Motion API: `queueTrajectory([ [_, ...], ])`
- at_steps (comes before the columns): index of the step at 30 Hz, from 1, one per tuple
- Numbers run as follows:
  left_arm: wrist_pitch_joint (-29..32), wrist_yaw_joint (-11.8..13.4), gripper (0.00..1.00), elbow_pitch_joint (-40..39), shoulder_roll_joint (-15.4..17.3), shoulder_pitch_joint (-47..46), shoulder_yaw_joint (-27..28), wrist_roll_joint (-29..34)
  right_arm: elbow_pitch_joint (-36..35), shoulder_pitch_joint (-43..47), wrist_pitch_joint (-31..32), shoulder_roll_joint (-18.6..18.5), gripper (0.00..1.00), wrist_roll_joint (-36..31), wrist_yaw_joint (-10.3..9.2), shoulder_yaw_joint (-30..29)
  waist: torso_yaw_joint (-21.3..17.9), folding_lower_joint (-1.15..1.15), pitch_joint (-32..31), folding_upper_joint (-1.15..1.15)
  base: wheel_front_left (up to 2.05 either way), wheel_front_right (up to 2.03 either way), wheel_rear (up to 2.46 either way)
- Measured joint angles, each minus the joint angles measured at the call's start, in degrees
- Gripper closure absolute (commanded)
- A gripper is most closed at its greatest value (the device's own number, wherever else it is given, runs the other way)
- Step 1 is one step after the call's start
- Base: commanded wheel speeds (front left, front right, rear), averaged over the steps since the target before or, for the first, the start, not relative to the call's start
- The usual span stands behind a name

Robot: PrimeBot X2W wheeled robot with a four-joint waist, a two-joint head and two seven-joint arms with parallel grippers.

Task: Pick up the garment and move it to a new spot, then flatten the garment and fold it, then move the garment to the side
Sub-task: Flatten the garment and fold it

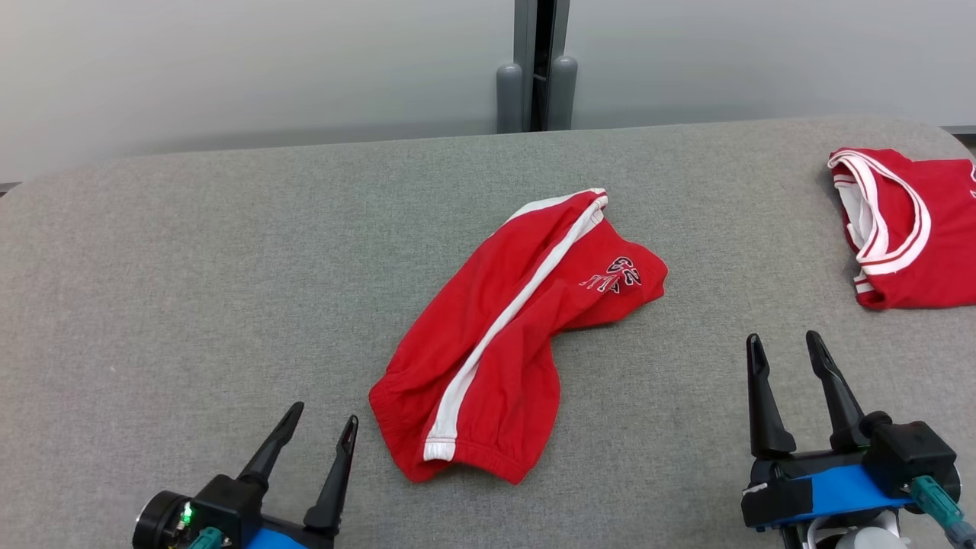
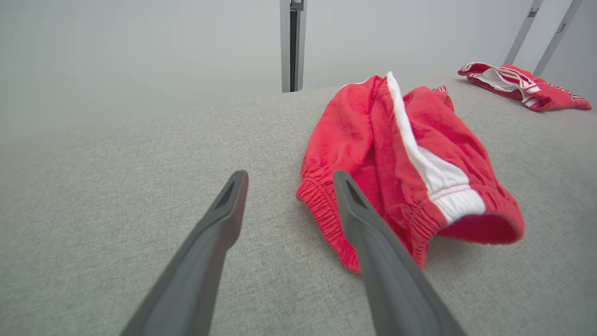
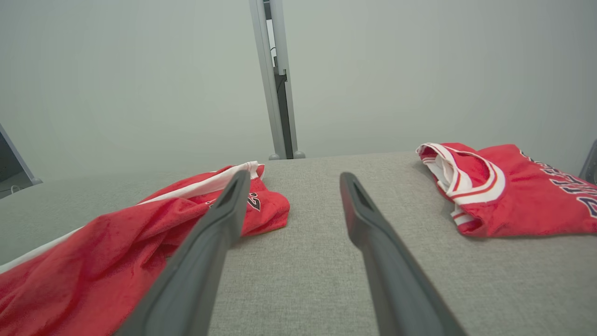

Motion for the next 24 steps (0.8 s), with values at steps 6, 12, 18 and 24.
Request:
queueTrajectory([
  [6, 0.0, -0.1, 0.0, -1.1, 0.5, -2.5, 2.4, 0.4, -0.1, -0.1, 0.0, 0.0, 0.0, 0.0, 0.01, -0.1, -1.0, 0.0, 0.7, 0.0, 0.0, 0.0, 0.0],
  [12, 0.0, -1.0, 0.0, 0.6, 0.0, -8.0, 2.3, 1.4, 0.0, -0.5, 0.0, 0.0, 0.0, 0.0, 0.01, 0.2, -2.4, 0.0, 1.7, 0.0, 0.0, 0.0, 0.0],
  [18, 0.0, -2.0, 0.0, 6.4, -0.3, -11.7, 0.7, 1.6, 0.2, -1.1, 0.0, 0.0, 0.0, -0.1, 0.01, 0.2, -4.3, 0.0, 2.6, 0.0, 0.0, 0.0, 0.0],
  [24, -0.1, -2.5, 0.0, 13.6, -0.1, -12.3, -1.0, 0.9, 0.2, -1.3, 0.0, 0.0, 0.0, -0.1, 0.0, 0.0, -5.6, 0.01, 3.6, 0.0, 0.0, 0.0, 0.0],
])
